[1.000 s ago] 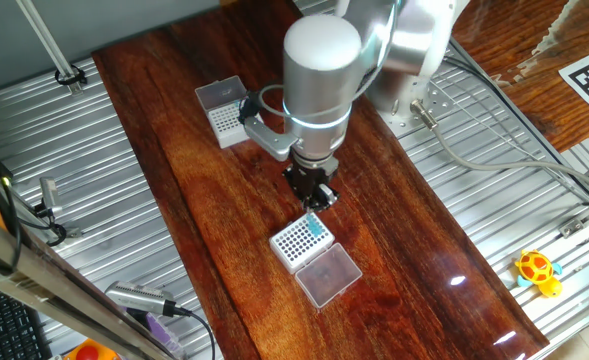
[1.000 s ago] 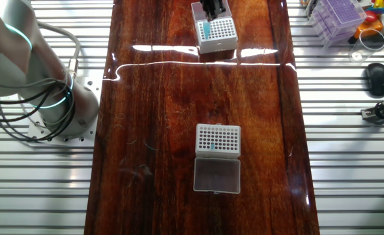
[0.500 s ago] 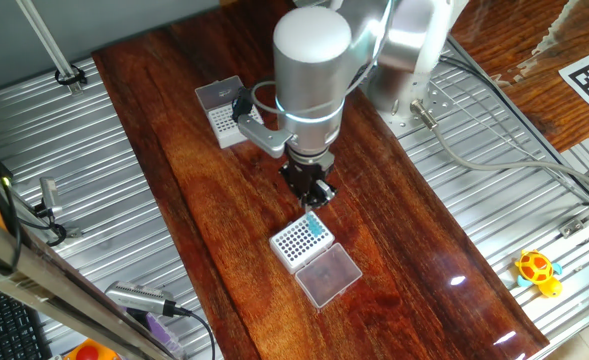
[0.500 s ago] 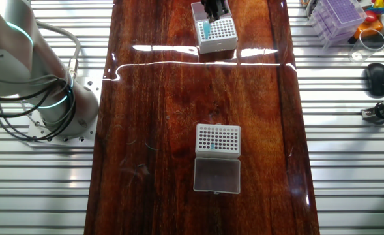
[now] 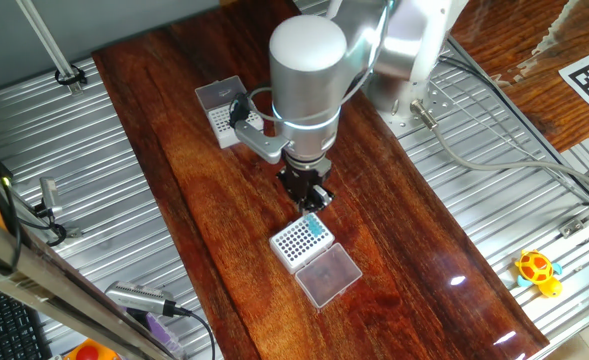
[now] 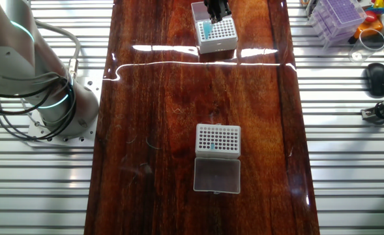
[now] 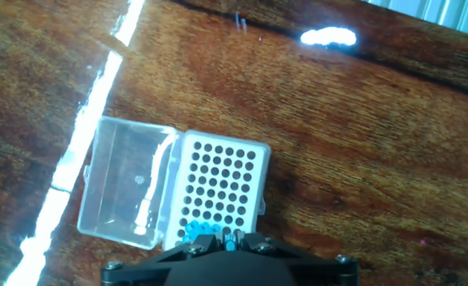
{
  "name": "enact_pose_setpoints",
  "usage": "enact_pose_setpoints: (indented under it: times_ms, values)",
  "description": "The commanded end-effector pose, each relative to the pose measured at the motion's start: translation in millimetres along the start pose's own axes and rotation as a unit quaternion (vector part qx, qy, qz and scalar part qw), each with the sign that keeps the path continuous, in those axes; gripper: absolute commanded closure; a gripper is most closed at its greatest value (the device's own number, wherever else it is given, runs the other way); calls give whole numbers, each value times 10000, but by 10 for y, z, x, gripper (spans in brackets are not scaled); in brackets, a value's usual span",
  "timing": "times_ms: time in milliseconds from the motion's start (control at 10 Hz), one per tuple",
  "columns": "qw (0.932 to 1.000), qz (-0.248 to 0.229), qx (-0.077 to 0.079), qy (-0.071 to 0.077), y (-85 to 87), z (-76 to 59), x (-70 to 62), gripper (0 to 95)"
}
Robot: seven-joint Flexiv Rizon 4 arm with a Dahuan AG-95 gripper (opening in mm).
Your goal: Transfer all medium pipette tips from one holder to another
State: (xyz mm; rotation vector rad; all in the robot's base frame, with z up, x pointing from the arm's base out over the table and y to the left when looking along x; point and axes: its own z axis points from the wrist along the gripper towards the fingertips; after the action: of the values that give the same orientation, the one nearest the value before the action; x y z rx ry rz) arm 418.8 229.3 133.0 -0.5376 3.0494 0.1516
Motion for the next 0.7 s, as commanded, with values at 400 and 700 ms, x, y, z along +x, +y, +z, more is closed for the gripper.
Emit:
enact_pose_setpoints:
  times_ms: [400, 700]
  values:
    - [10000, 34, 28, -45, 24, 98, 2, 950]
    - [10000, 7, 32, -60, 9, 123, 38, 950]
